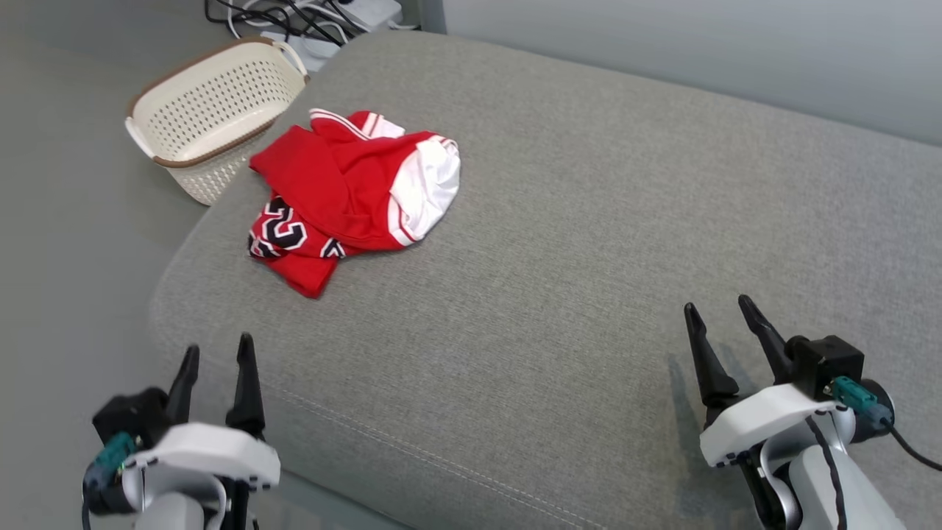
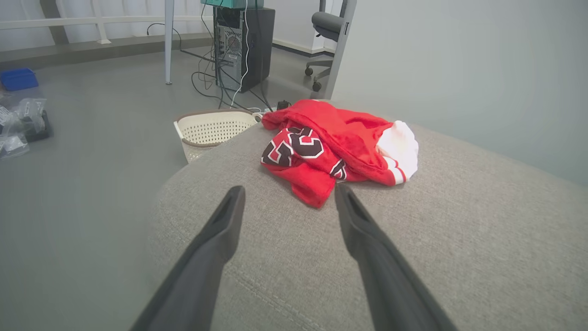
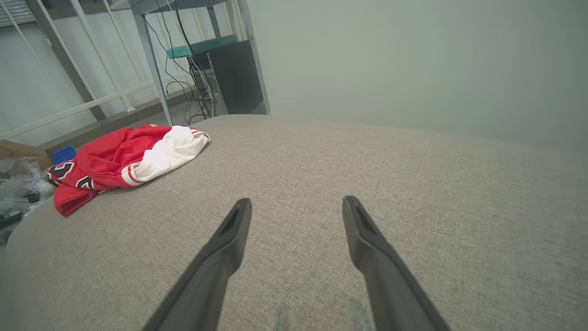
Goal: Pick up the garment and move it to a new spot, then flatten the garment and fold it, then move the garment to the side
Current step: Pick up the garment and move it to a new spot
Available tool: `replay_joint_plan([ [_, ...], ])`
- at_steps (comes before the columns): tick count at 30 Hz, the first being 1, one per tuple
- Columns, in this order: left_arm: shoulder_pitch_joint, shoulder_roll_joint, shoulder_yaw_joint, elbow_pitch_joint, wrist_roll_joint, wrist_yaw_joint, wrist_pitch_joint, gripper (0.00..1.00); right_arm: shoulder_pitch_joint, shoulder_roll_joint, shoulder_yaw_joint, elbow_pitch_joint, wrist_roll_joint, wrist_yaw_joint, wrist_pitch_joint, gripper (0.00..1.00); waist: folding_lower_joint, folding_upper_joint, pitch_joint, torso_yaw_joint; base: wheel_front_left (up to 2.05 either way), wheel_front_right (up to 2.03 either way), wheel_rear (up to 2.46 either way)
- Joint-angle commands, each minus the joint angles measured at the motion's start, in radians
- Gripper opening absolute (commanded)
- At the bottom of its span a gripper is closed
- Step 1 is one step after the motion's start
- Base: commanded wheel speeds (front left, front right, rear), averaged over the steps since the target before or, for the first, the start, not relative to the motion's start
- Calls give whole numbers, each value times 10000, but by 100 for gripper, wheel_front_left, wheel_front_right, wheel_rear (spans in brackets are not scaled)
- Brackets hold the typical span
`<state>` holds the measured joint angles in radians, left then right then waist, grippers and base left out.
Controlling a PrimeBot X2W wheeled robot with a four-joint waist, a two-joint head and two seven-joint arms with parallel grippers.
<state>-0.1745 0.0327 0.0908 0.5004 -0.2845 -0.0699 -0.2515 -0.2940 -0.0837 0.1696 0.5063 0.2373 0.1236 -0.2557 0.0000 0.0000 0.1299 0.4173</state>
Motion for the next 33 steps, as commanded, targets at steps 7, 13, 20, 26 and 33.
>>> replay_joint_plan([
  [7,-2236,621,851,1070,107,-466,-103,100,-681,-350,344,-318,-149,71,-61,100,0,0,993,-929,0,0,0],
  [13,-3326,1184,1260,1918,97,-540,-103,100,-882,-488,401,-411,-174,71,-61,100,0,0,1460,-1495,0,0,0],
  [20,-4259,1542,1945,2855,105,-459,-103,100,-1041,-712,345,-514,-200,71,-61,100,0,0,2057,-2226,0,0,0],
  [26,-4778,1616,2596,3491,159,-226,-103,100,-1201,-892,263,-668,-256,71,-61,100,0,0,2616,-2747,0,0,0],
  [33,-5009,1541,3046,3742,304,16,-103,100,-1325,-926,277,-727,-215,71,-61,100,0,0,2833,-3050,0,0,0],
])
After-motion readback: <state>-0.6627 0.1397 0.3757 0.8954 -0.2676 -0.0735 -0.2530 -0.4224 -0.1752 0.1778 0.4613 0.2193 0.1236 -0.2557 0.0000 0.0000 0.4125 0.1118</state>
